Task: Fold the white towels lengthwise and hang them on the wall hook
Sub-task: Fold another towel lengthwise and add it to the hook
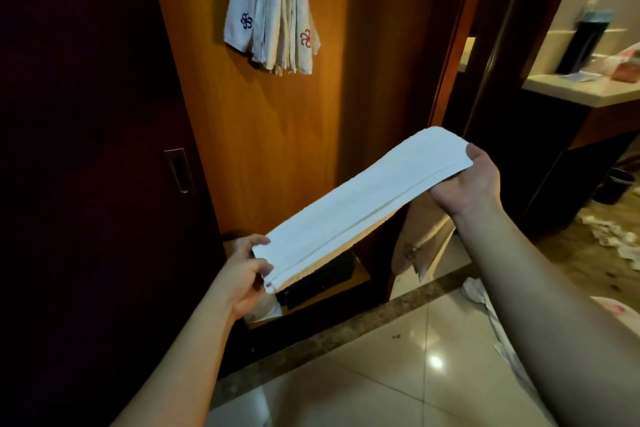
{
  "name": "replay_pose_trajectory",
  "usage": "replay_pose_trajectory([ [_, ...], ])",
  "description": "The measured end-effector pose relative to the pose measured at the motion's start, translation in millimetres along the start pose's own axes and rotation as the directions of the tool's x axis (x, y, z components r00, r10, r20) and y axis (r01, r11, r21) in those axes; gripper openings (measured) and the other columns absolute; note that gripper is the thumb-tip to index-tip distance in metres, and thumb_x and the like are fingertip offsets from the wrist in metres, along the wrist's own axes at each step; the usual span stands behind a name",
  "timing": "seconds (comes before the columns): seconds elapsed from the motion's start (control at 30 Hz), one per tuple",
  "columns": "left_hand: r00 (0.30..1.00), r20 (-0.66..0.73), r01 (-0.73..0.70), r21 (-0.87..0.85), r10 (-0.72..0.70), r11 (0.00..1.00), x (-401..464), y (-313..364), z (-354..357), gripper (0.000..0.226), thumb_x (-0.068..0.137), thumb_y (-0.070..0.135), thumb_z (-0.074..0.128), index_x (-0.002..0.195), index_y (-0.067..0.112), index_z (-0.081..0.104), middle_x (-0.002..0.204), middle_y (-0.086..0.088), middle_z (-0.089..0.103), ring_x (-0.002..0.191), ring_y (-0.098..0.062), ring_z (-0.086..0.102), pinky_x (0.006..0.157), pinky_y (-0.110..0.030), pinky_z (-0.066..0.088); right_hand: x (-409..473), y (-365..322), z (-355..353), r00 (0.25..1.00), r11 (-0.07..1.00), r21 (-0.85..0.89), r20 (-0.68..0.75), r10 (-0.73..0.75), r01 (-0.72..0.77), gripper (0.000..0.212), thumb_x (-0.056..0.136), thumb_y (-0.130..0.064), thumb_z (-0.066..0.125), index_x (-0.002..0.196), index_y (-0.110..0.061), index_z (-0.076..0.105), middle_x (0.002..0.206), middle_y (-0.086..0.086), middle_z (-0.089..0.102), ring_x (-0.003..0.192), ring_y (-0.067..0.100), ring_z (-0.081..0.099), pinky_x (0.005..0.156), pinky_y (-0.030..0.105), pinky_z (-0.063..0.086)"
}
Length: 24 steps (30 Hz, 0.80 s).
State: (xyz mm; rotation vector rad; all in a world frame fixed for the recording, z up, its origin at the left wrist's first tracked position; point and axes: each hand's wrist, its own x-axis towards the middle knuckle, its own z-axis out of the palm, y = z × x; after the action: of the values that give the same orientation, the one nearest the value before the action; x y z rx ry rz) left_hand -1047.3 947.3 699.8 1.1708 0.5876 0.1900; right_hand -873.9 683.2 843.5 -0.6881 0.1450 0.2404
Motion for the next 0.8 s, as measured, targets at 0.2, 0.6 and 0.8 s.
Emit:
replay_pose_trajectory([
  [0.2, 0.965, -0.174, 0.193, -0.036, -0.196, 0.981, 28, -33, 42, 0.05, 0.08, -0.019, 0.043, 0.108, 0.02, 0.06, 0.117, -0.019, 0.053, 0.084, -0.028, 0.052, 0.058, -0.035, 0.043, -9, 12, 18, 0.998, 0.998, 0.052, 0.061, -0.023, 0.02, 0.044, 0.103, -0.04, 0.037, 0.131, -0.012, 0.056, 0.112, 0.012, 0.074, 0.098, 0.034, 0.072, 0.093, 0.048, 0.052],
  [0.6, 0.93, -0.147, -0.337, 0.025, 0.337, 0.941, -19, 9, 127, 0.019, 0.102, 0.019, 0.048, 0.093, 0.014, 0.064, 0.085, -0.007, 0.069, 0.085, -0.028, 0.064, 0.08, -0.039, 0.053, -12, 10, 69, 0.966, 0.958, -0.234, 0.232, -0.112, 0.167, 0.037, 0.101, -0.034, 0.047, 0.125, -0.009, 0.058, 0.12, 0.012, 0.071, 0.112, 0.029, 0.066, 0.103, 0.045, 0.048],
  [0.8, 0.849, 0.399, -0.398, 0.05, 0.347, 0.916, -46, 39, 196, 0.094, 0.071, 0.096, 0.026, 0.138, 0.035, 0.054, 0.137, 0.016, 0.061, 0.128, -0.001, 0.053, 0.106, -0.023, 0.036, -17, 1, 97, 0.947, 0.927, -0.305, 0.296, -0.126, 0.219, 0.019, 0.103, -0.027, 0.048, 0.092, -0.016, 0.058, 0.084, 0.004, 0.072, 0.082, 0.02, 0.069, 0.088, 0.041, 0.054],
])
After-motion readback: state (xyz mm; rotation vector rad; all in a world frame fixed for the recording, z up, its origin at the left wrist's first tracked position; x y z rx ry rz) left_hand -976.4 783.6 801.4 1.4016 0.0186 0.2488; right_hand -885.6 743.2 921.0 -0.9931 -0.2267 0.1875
